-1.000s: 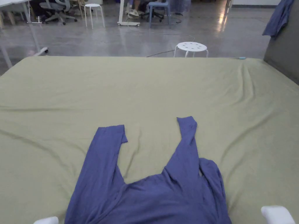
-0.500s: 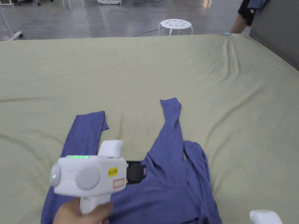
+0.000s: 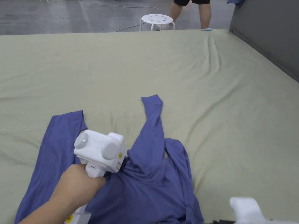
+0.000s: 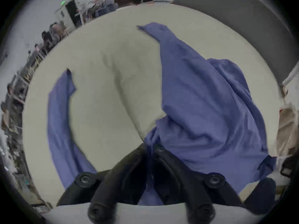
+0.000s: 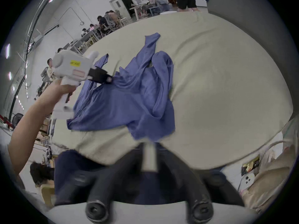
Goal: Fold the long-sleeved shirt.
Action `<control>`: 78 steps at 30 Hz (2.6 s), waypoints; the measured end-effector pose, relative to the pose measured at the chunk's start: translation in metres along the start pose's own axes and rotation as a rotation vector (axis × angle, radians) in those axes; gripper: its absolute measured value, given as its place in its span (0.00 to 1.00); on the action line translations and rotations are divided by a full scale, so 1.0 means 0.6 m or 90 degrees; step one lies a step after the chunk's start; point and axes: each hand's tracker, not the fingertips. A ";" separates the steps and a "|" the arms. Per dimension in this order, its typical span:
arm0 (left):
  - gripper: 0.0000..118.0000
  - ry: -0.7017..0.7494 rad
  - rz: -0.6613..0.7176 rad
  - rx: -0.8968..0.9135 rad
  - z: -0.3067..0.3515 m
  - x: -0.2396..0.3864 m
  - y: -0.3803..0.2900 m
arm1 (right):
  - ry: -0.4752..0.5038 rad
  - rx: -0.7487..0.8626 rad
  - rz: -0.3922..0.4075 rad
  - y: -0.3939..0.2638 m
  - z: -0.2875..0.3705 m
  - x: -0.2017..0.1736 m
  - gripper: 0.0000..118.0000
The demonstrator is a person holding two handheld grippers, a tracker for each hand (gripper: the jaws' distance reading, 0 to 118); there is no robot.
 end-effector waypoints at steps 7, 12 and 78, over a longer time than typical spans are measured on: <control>0.02 -0.073 0.113 0.031 0.087 -0.046 0.030 | -0.048 -0.078 -0.029 0.061 -0.143 -0.012 0.54; 0.02 -0.072 0.129 0.101 0.203 -0.060 0.023 | -0.002 -0.074 -0.058 0.042 -0.114 0.027 0.00; 0.02 0.065 0.488 0.365 0.446 -0.626 0.269 | -0.255 0.256 0.143 0.907 0.126 0.000 0.00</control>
